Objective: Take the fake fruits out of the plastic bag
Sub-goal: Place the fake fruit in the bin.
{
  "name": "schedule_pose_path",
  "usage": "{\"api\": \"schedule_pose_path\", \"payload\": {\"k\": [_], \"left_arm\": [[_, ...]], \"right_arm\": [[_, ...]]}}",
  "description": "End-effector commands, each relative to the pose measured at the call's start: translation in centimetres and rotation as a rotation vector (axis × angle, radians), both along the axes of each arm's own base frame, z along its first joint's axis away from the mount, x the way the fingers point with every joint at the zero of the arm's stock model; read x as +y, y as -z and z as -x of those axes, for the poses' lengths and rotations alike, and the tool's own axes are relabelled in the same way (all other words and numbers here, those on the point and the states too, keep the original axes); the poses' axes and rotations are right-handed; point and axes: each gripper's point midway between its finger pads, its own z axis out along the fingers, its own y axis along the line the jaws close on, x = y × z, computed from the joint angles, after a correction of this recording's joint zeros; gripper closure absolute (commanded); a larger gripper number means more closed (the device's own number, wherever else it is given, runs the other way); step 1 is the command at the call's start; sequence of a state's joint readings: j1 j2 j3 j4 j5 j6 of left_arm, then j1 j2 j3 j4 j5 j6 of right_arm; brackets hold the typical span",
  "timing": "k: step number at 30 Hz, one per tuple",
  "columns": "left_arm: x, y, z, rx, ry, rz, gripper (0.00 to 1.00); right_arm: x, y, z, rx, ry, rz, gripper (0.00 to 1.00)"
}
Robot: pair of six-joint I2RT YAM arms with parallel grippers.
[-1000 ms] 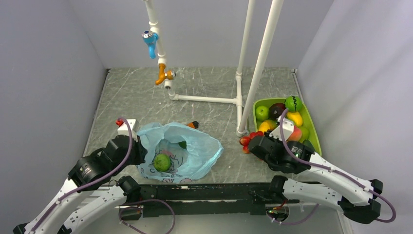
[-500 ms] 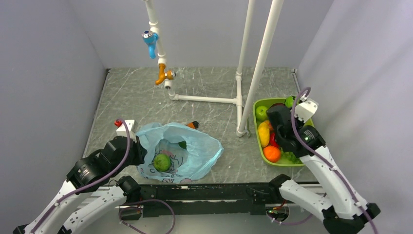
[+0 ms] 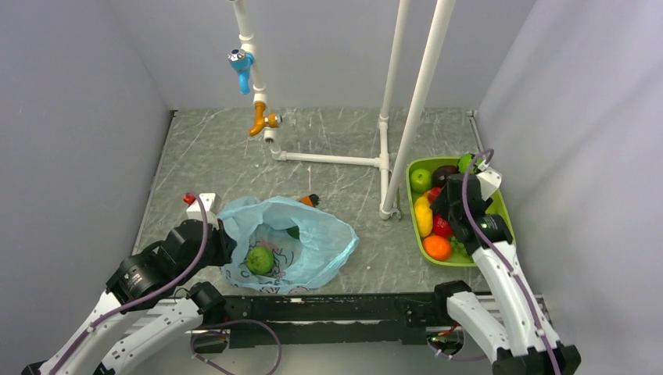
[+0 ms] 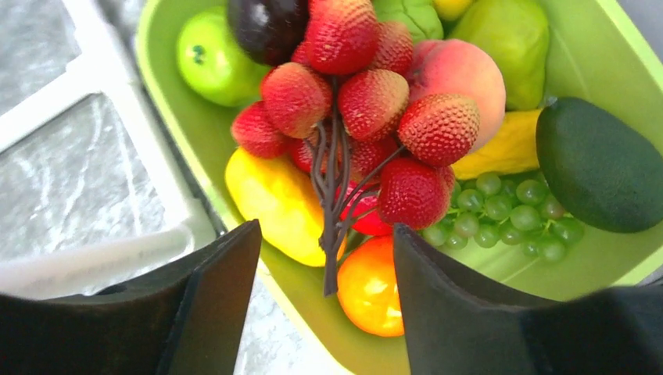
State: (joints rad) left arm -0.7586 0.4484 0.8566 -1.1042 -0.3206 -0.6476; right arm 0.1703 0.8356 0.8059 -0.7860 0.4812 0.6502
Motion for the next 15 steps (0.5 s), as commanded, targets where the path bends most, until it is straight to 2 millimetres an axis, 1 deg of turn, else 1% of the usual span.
{"api": "schedule_pose_path", "payload": {"k": [1,3,5,8,10,11,12,14,15], "left_arm": [[-0.6,-0.5,-0.3,-0.015,0.012,0.025,1.00],[-0.8,-0.4,-0.4,-0.008,0.021,0.019,1.00],[-1.1,-0.2,-0.3,0.002,0.035,0.015,1.00],[-1.7,0.1,-0.3,0.017,0.071,0.008,1.00],[-2.1,0.4,-0.3,0.033,0.095,-0.002,1.00],[-2.4,0.5,-0.2,0.042,0.110,-0.005,1.00],[-2.6,0.7,-0.2,0.051,0.121,-0.010,1.00],[-2.9,1.0,-0.2,0.068,0.136,-0.018,1.00],[-2.9,1.0,-0.2,0.072,0.138,-0.021,1.00]], "right_arm": [[1.4,-3.7,0.4,-0.127,-0.073,-0.081,0.31],[2.1,-4.9,1.1,-0.137,-0.101,-0.115,0.28],[3.2,-5.8,1.8,-0.144,-0.167,-0.150,0.27],[6.2,-7.0,3.0,-0.180,-0.362,-0.227,0.23],[9.2,-8.8,4.2,-0.269,-0.557,-0.290,0.23],[10.8,-10.2,5.0,-0.332,-0.667,-0.325,0.22],[12.5,-11.5,6.3,-0.385,-0.780,-0.367,0.21],[14.1,-14.0,8.5,-0.493,-0.925,-0.391,0.21],[14.8,-14.8,9.4,-0.531,-0.984,-0.399,0.20]]}}
